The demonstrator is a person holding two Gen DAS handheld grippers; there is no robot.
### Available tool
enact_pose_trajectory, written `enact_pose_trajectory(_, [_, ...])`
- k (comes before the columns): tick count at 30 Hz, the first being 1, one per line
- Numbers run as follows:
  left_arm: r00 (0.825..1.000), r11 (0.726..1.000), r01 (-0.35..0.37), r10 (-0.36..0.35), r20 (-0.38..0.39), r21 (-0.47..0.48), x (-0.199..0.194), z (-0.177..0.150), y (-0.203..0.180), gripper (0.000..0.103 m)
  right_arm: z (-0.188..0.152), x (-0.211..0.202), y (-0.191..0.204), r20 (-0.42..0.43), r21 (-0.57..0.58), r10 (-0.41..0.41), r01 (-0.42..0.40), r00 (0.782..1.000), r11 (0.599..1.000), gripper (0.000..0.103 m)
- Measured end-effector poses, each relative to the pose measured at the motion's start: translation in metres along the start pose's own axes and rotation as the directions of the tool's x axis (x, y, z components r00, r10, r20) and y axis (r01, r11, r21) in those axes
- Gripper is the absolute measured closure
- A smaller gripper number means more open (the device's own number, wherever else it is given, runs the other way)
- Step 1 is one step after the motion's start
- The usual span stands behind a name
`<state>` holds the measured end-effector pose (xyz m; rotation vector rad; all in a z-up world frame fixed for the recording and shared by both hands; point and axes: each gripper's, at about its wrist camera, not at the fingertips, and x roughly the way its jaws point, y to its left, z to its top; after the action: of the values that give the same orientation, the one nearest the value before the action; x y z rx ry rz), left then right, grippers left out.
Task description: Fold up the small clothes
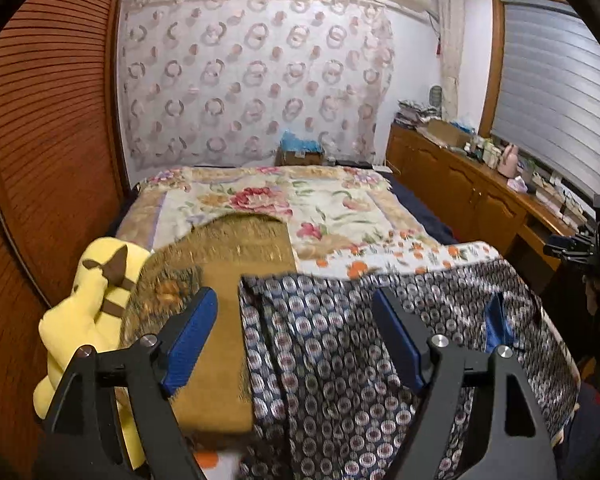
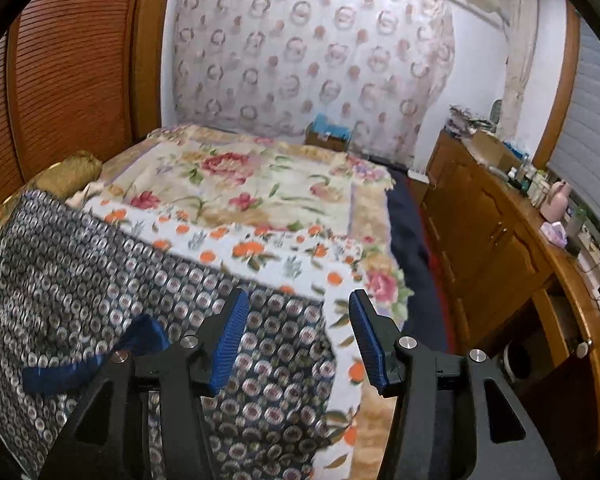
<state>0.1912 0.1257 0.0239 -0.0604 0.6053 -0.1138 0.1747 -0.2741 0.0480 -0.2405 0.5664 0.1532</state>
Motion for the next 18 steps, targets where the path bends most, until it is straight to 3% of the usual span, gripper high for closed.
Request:
enact_pose_trajectory(7, [0.997,0.999,0.042,-0.041,-0.068,0.012,0.002,-0.045,-0.020,0.023,-0.026,-0.009,-0.013,-0.024,-0.007,0.106,-0.106,0.994,0.994,0.049])
enact_pose_trajectory(18, [0.983,0.998,0.070,-0.070,-0.172,-0.008,0.006,-0.118,-0.037,0.023,-0.019,0.017,0.003,-0.066,-0.007,0.239,-0.240,0.969,0.971,0.049])
